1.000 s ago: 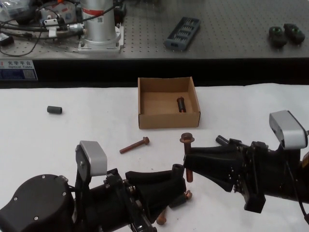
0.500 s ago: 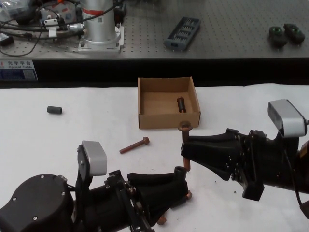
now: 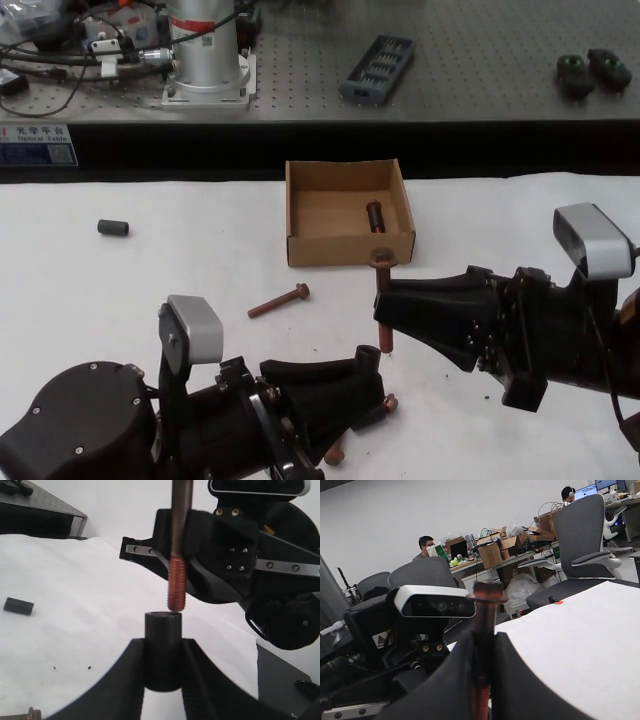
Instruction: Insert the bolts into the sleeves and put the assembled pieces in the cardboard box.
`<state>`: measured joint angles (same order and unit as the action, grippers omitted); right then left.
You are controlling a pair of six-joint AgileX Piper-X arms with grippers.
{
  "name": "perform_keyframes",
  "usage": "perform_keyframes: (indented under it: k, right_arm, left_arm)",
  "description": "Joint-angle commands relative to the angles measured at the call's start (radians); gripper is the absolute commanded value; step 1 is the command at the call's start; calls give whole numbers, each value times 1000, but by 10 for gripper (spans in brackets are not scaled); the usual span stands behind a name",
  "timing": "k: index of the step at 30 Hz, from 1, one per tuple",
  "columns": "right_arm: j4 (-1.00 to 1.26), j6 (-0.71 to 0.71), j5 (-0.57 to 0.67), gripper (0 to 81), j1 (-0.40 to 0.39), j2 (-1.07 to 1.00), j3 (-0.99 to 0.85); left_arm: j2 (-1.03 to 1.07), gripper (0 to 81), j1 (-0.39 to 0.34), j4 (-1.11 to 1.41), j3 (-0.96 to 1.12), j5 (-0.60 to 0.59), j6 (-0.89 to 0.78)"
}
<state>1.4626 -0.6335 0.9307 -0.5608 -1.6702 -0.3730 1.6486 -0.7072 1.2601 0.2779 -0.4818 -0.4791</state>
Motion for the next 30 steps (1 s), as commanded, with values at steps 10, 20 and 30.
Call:
perform_keyframes:
  k: [10, 20, 30]
  right_arm:
    - [22, -62, -62, 29, 1, -2, -8]
    - [22, -62, -61, 29, 1, -2, -8]
    - [22, -87, -45, 29, -12, -2, -3]
  left_arm:
    - [3, 94, 0, 7, 1, -2, -16]
    - [3, 94, -3, 14, 1, -64, -13]
    - [3, 94, -3, 13, 1, -70, -9]
